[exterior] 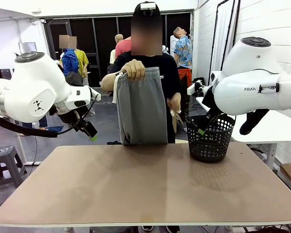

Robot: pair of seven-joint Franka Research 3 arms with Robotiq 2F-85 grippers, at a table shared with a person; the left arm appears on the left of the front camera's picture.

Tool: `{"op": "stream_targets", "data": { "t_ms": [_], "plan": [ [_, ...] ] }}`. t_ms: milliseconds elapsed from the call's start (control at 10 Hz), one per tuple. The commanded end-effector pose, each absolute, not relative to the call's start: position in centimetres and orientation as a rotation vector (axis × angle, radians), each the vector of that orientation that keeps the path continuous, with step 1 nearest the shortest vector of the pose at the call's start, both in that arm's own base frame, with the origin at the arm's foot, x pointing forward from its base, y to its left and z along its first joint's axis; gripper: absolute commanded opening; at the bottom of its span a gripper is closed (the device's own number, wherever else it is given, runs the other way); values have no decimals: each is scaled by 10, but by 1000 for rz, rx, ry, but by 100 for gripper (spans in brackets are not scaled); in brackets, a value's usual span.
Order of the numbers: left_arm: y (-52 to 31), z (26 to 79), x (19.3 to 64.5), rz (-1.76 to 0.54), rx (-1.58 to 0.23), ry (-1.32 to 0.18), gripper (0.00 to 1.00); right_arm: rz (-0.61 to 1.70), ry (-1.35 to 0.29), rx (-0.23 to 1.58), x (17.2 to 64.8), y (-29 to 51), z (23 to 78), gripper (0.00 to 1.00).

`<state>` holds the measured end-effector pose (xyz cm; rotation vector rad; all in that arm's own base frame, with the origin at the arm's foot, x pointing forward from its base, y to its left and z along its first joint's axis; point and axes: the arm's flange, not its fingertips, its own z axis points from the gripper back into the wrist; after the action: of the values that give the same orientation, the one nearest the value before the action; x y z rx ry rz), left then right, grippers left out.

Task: Fold the training pants.
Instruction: Grab both ends of the Training pants handed by a person.

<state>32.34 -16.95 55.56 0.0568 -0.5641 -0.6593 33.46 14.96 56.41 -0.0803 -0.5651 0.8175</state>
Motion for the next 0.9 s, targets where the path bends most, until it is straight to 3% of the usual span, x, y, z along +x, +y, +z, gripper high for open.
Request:
{"op": "stream_targets", "data": {
  "t_ms": [0,800],
  "plan": [
    [-169,553,323,-660,59,-573,100,817,-569,-80,335,150,564,100],
    [-169,553,323,-660,59,-573,100,817,-569,-80,335,150,564,100]
  ]
}}
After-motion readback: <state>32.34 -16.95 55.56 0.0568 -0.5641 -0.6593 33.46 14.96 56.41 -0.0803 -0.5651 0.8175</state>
